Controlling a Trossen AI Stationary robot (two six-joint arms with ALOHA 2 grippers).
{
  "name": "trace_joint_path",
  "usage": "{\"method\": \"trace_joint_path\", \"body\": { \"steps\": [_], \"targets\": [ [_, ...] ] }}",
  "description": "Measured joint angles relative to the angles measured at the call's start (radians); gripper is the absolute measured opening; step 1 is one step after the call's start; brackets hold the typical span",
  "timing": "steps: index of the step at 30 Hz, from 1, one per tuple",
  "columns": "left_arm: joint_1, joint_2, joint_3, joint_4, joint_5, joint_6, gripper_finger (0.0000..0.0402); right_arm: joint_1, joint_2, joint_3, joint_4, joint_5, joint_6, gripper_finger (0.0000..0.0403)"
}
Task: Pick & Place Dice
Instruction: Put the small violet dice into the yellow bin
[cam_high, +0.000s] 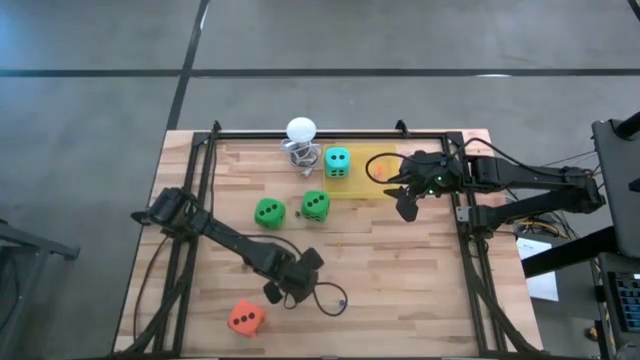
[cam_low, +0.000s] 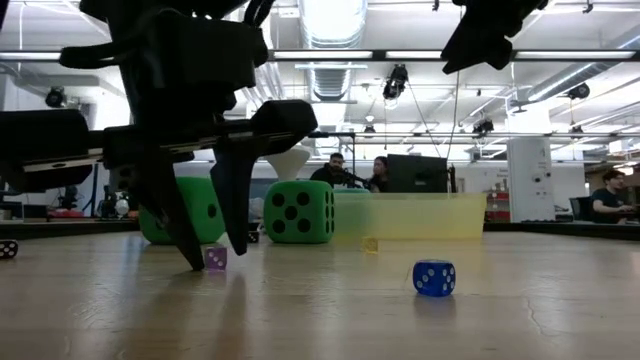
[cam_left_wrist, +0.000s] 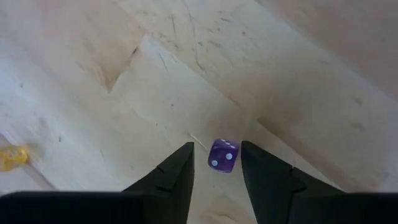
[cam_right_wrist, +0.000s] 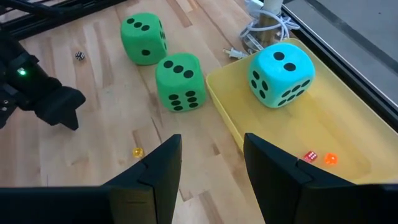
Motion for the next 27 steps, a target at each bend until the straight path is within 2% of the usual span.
{"method": "trace_joint_path", "body": {
  "steps": [8, 16, 19, 22, 27],
  "targets": [
    [0.0, 0.001, 0.0, -0.004, 0.023, 0.064, 0.0101, 0.028, 0.0, 0.0, 0.0, 0.0, 0.012, 0.0166],
    [0.001, 0.0, 0.0, -0.004, 0.024, 0.102, 0.0043, 0.052, 0.0, 0.0, 0.0, 0.001, 0.027, 0.0166],
    [0.001, 0.0, 0.0, -0.004, 0.021, 0.101, 0.004, 0.052, 0.0, 0.0, 0.001, 0.002, 0.033, 0.0166],
    [0.001, 0.0, 0.003, -0.006, 0.021, 0.066, 0.004, 0.052, 0.0, 0.0, 0.002, 0.002, 0.045, 0.0166],
    [0.012, -0.019, 0.026, -0.004, -0.018, -0.089, 0.004, 0.07, 0.001, 0.0, 0.009, 0.004, 0.006, 0.0166]
  ]
}}
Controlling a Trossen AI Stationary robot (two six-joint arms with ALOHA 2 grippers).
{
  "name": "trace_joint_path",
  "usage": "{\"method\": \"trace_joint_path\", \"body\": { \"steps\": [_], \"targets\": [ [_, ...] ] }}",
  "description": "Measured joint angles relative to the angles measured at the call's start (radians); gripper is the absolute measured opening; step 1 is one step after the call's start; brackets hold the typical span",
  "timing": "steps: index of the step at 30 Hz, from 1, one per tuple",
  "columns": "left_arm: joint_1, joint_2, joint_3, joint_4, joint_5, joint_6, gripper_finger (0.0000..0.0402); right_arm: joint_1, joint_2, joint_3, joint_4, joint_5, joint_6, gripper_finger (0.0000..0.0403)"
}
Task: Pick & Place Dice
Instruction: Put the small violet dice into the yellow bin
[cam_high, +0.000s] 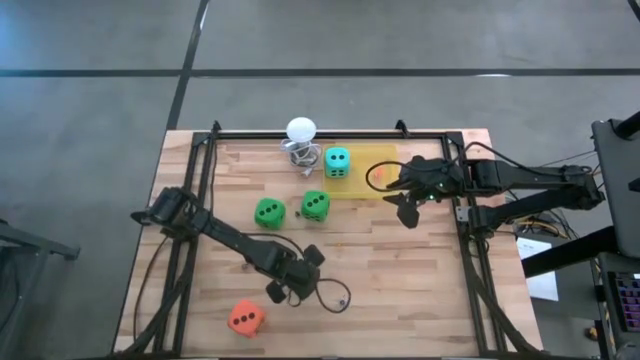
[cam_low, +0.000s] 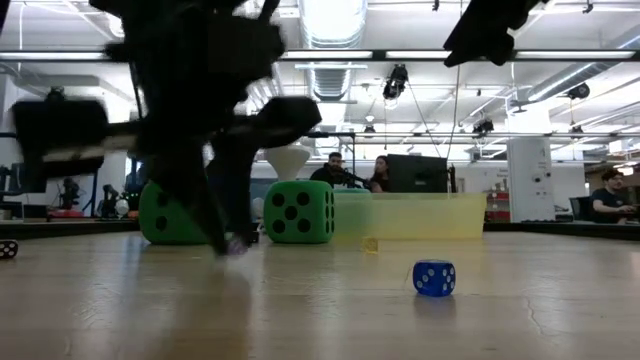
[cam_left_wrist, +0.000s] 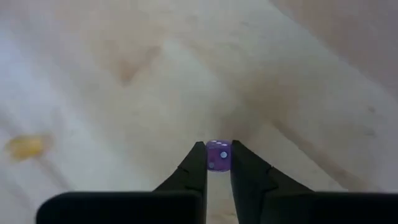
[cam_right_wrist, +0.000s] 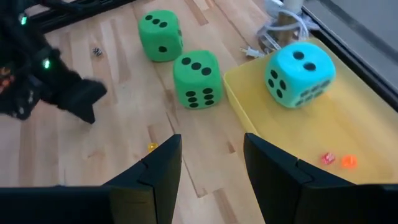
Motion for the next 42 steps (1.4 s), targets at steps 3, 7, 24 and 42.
{"method": "trace_joint_path", "body": {
  "steps": [3, 7, 24, 42],
  "targets": [
    [0.032, -0.06, -0.006, 0.079, -0.006, -0.117, 0.004, 0.03, 0.003, 0.0, 0.016, 0.001, -0.068, 0.0166],
    [0.088, -0.163, -0.053, 0.203, 0.007, -0.257, 0.004, 0.092, 0.002, 0.0, 0.041, 0.065, -0.156, 0.0166],
    [0.392, -0.554, -0.552, 1.275, 0.288, -0.835, 0.004, 0.414, 0.17, -0.002, 0.485, 0.526, -0.871, 0.0166],
    [0.398, -0.572, -0.555, 1.287, 0.363, -0.847, 0.004, 0.395, 0.52, 0.06, 1.033, 0.573, -1.169, 0.0166]
  ]
}}
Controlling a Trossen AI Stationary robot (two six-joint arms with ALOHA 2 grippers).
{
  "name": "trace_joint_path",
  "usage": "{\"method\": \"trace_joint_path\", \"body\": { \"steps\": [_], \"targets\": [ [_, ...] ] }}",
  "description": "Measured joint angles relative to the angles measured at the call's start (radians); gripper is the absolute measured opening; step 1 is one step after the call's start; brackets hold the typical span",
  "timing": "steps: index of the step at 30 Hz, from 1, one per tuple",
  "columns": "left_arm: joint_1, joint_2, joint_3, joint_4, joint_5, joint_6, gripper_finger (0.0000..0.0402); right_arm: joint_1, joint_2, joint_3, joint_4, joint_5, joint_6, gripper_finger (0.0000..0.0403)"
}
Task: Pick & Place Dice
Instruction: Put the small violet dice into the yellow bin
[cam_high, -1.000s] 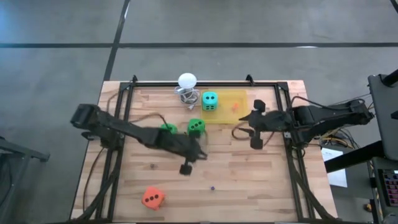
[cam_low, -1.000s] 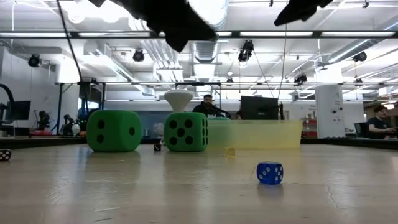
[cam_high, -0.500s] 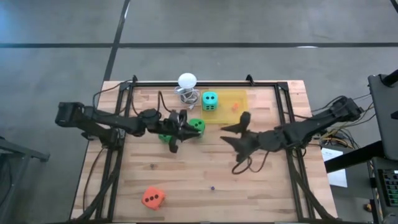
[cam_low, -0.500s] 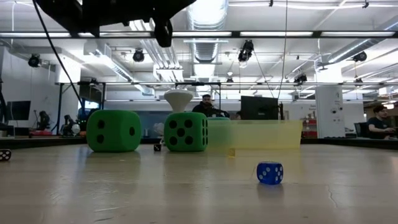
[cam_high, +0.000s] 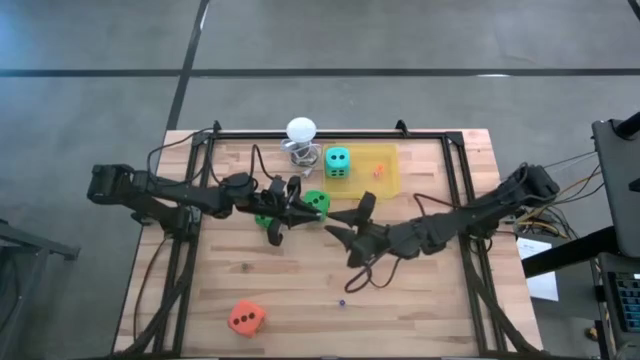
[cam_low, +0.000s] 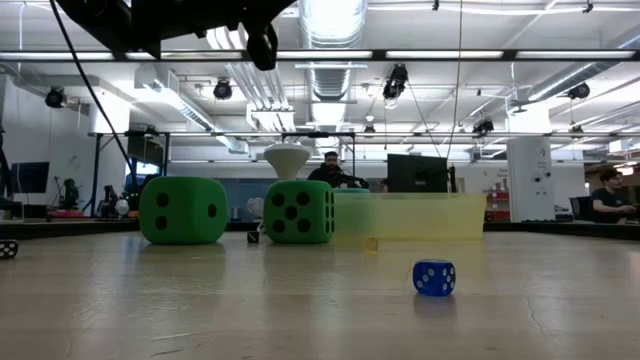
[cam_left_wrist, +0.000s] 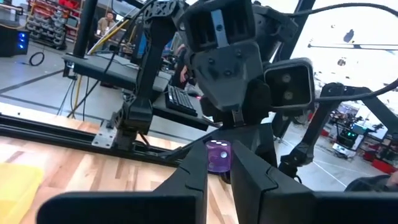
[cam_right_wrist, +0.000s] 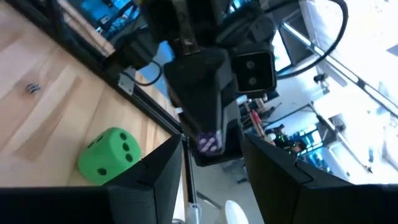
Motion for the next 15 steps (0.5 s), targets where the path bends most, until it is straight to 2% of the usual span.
{"method": "trace_joint_path", "body": {
  "steps": [15],
  "targets": [
    [0.0, 0.0, 0.004, 0.0, 0.011, -0.001, 0.004, -0.013, 0.065, 0.069, -0.011, -0.006, 0.005, 0.0166]
  ]
}}
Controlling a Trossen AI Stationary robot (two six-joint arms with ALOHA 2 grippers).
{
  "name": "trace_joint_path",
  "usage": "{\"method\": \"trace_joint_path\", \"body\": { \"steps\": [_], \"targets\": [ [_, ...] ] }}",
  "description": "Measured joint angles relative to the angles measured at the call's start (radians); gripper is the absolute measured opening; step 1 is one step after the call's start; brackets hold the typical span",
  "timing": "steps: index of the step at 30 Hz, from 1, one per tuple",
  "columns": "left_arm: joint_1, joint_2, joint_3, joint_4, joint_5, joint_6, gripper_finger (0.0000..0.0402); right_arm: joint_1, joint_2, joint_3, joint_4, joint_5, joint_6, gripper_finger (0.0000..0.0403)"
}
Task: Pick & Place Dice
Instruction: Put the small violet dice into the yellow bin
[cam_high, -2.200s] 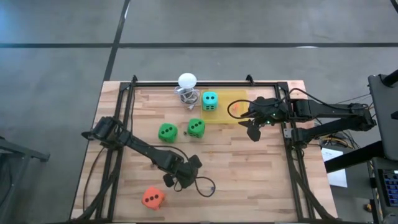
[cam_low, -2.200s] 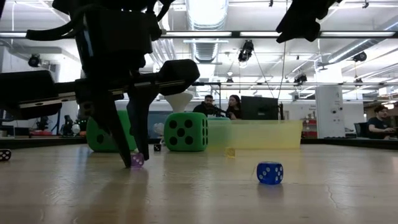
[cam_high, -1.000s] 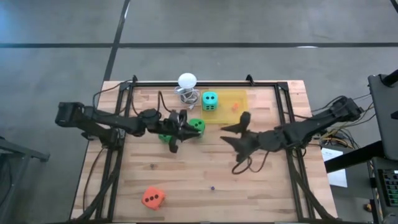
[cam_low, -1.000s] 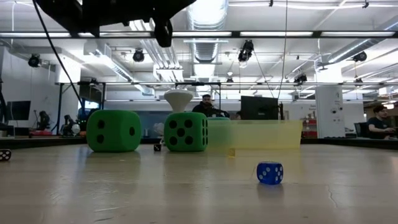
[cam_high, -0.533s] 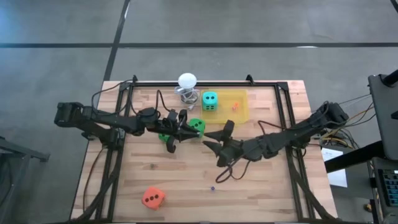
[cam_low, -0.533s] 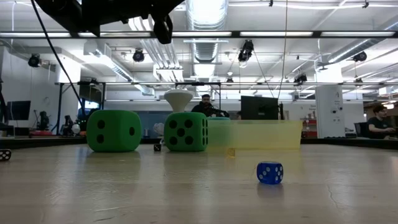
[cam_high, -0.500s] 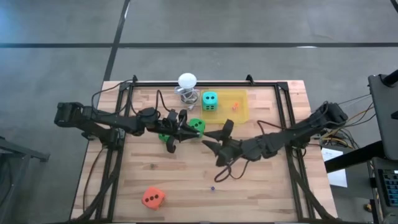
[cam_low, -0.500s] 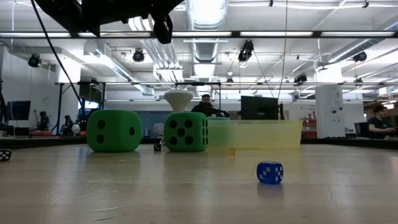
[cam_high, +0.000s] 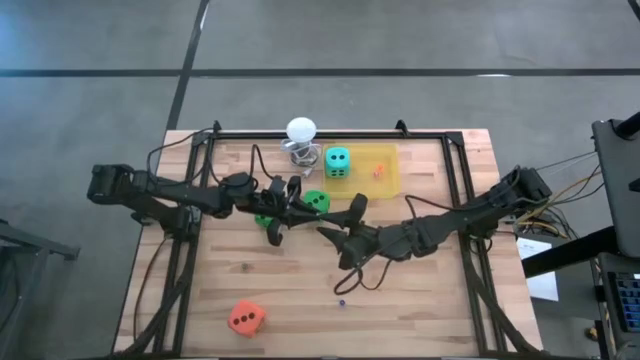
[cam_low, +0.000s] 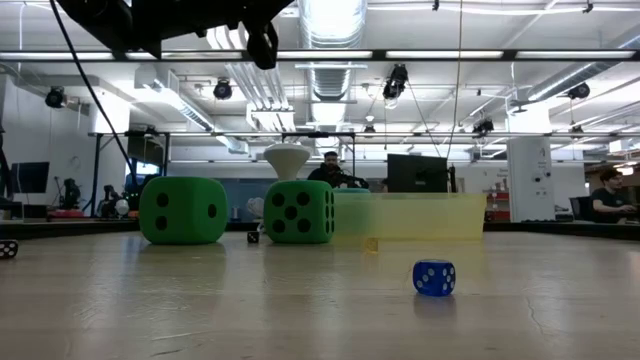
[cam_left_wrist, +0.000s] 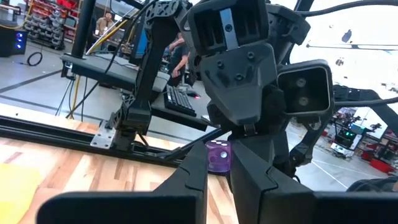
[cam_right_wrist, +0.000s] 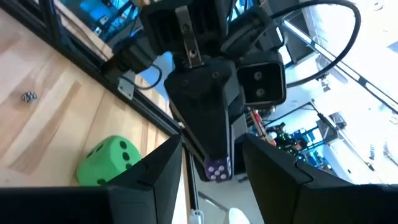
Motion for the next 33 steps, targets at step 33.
{"method": "trace_joint_path", "body": {
  "steps": [33],
  "targets": [
    [-0.001, 0.0, 0.028, -0.015, 0.044, -0.004, 0.004, -0.036, -0.001, -0.003, -0.004, 0.002, 0.026, 0.0061]
  ]
}}
